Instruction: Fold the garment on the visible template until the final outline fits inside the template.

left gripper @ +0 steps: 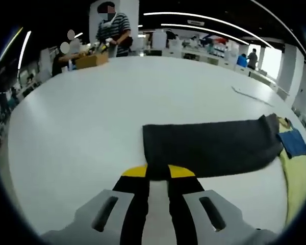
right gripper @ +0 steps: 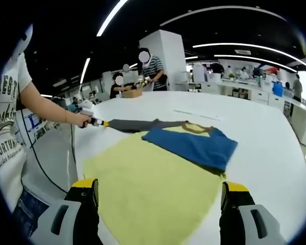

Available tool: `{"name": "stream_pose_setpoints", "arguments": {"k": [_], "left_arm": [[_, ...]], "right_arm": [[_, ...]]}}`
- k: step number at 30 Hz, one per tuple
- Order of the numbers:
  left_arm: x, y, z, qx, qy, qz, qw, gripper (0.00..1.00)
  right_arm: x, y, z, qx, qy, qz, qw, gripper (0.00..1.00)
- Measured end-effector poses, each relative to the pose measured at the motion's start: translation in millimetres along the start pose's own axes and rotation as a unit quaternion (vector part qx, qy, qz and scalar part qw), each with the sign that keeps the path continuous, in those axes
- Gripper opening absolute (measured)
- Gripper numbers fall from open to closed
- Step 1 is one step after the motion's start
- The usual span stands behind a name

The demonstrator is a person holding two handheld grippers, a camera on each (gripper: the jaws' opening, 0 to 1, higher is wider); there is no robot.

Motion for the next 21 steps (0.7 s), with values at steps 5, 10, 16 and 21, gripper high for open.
{"name": "stream_pose_setpoints", "arguments": {"k": [5,10,16,21], "left_arm": [[0.7,-0.7,4.7,-0.006,0.032,0.004,0.9994,0.01],[2.8,-1.7,5.2,-0.007,0.026,-0.001,0.9997,0.01],[5.7,0.9,8.0,-0.015,0.035,0.007,0.9993,0.01],[10.7,3.7,9.0,-0.017,0.034,0.014,0.9992,0.01]], "right_arm": [[-1.7,0.5,-0.5,0.002,0.003,-0.002,1.0000,0.99],[-1.1,1.0,0.7,0.002,0.002,0.000,1.0000,0.99],[-1.0,1.9,-0.9,0.003,0.002,0.002,1.0000,0.99],[-1.2,3.2,-0.7,0.001,0.003,0.004,1.0000,0.99]]}}
Point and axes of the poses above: the point that each gripper's makers call its tool centre point, and the gripper's own axes: y roughly backward along the fingers, z roughly to its right, x roughly out of its top, the point moved 4 cm from there along y, roughly backward along the fingers, and after that the axes turned 15 degrees about -y, right-handed, at the moved point
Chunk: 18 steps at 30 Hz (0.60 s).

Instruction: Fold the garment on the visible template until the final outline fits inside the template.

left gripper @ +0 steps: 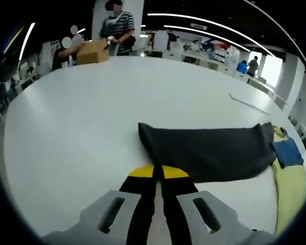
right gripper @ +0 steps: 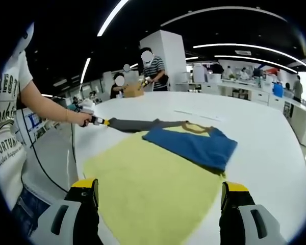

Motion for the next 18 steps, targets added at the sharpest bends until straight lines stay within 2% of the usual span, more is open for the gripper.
{"name": "stream_pose_setpoints", "arguments": {"k": [5,8,18], "left_arm": [[9.0,2.4,6.2,-0.009,-0.010,0.011,0.9999,0.01],[14.7,4.2,10.8,-0.016,-0.001,0.021,0.9996,0.01],[34.0,9.1,27.0,-0.040,-0.007,0.046,0.9981,0.01]], "right_arm": [[1.2,-0.3,0.0,0.002,0.000,0.004,1.0000,0.99],[1.2,-0.5,-1.6,0.004,0.001,0.006,1.0000,0.99],[1.5,-0.1,-4.0,0.007,0.004,0.007,0.9999,0.99]]}}
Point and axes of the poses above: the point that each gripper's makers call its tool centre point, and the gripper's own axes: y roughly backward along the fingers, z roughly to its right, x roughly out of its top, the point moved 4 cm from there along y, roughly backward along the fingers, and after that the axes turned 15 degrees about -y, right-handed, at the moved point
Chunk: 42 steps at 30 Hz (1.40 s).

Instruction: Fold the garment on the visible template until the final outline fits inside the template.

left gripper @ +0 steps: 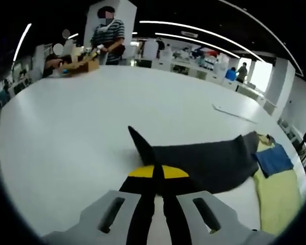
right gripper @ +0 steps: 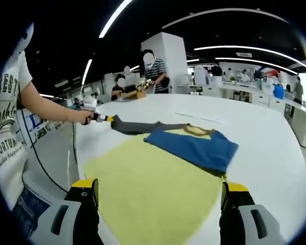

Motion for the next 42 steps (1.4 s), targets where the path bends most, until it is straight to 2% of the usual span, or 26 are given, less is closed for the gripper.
{"name": "stream_pose_setpoints", "arguments": {"k": [22,27,33,42], "left_arm": [[50.4,4.7,51.6,-0.066,-0.032,0.051,0.9960,0.01],[62.4,6.1,66.8,-0.091,-0.022,0.065,0.9935,0.01],[70.2,7.2,78.6,-0.106,-0.007,0.072,0.9918,0.01],[88.5,11.1,108.1,-0.141,-0.021,0.090,0.9856,0.01]], "right_arm": [[2.2,0.0,-7.3,0.011,0.004,0.004,0.9999,0.99],[2.6,0.6,-10.0,0.013,0.007,0.002,0.9999,0.98],[6.3,1.5,-15.1,0.022,0.005,0.011,0.9997,0.99],[6.1,2.1,-20.2,0.030,0.007,0.009,0.9995,0.99]]}}
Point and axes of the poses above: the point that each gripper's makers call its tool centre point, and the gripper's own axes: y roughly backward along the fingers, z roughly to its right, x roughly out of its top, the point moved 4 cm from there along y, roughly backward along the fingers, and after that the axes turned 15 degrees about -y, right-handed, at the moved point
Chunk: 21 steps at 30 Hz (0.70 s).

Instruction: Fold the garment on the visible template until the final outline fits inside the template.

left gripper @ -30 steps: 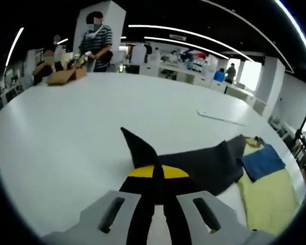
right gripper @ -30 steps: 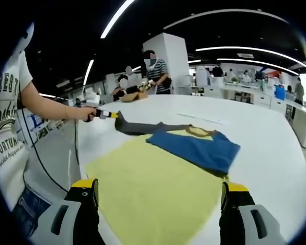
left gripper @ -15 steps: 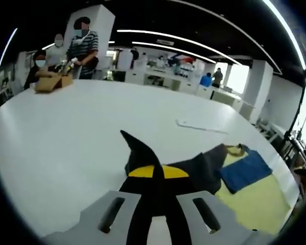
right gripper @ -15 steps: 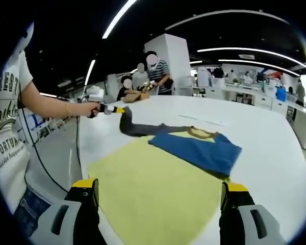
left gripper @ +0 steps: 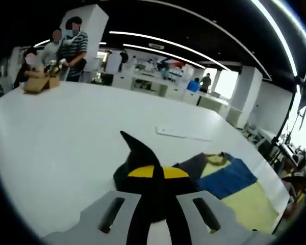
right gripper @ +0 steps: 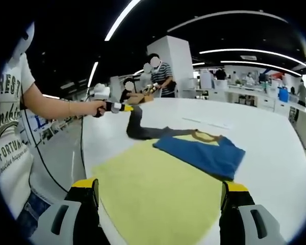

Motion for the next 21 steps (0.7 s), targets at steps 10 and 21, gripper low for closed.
{"name": "stream_pose_setpoints", "arguments": {"k": [10,21], "left_arm": [[13.3,-19.0,33.1,-0.038,0.008,0.011,0.9992,0.01],[25.6,-37.1,67.5,-0.077,0.017,0.026,0.9966,0.01]], "right_arm": [[4.6,0.3,-2.4,0.002,0.001,0.008,1.0000,0.98],[2.7,1.1,-3.1,0.001,-0.002,0.010,0.9999,0.97]]}}
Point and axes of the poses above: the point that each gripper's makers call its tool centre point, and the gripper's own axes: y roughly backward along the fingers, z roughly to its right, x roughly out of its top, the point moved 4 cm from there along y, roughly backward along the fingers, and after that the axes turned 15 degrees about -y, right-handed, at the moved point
